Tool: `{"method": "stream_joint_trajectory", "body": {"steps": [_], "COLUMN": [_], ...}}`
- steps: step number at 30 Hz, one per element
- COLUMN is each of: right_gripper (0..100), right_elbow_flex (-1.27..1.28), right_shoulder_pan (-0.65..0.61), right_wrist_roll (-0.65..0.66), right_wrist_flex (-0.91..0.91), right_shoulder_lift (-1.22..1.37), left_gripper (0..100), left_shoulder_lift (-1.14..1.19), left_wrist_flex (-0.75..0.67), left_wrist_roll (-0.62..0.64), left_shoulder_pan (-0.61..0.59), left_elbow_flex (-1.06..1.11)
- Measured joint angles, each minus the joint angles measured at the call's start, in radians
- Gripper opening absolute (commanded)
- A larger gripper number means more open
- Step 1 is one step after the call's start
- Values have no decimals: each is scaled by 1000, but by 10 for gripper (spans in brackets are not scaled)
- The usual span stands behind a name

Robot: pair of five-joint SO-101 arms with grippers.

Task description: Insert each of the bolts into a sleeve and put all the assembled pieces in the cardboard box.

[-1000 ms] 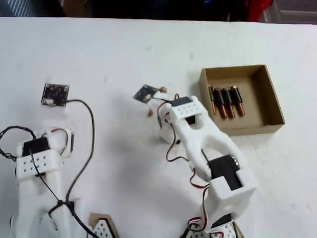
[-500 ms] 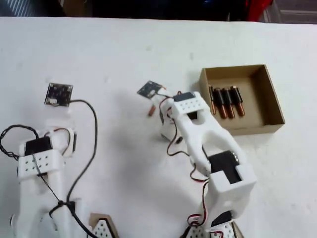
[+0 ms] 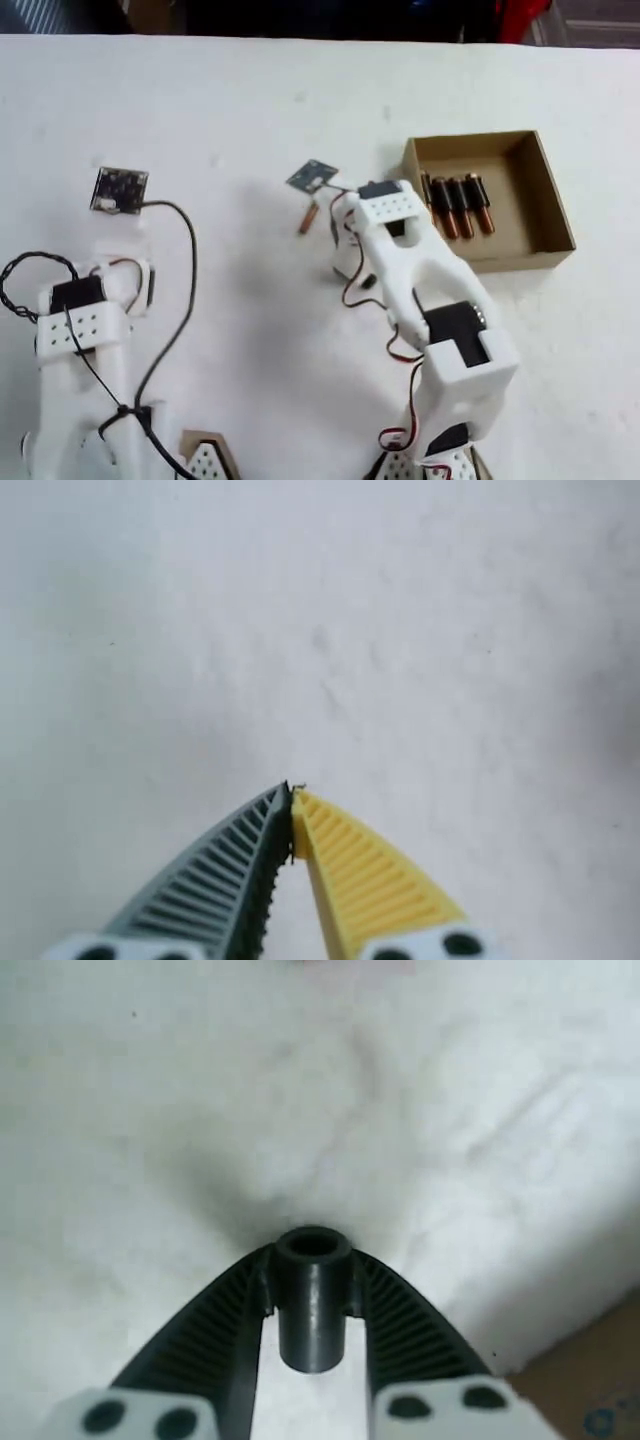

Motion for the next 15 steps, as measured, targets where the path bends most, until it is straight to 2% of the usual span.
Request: {"method": "stream_joint_trajectory", "body": {"steps": [5,15], "right_gripper": [18,17], "right_elbow_flex": [-3,-8], "right_shoulder_pan": [41,35], "right_wrist_roll": [0,0], "right_wrist_flex": [21,158], "right_shoulder_lift": [-98,-368], "left_gripper": [24,24], "left_shoulder_lift": [0,0], "left_wrist_flex": [0,0], "left_wrist_roll": [0,0], "left_shoulder_pan": [3,3], "left_elbow_flex": [0,0]}}
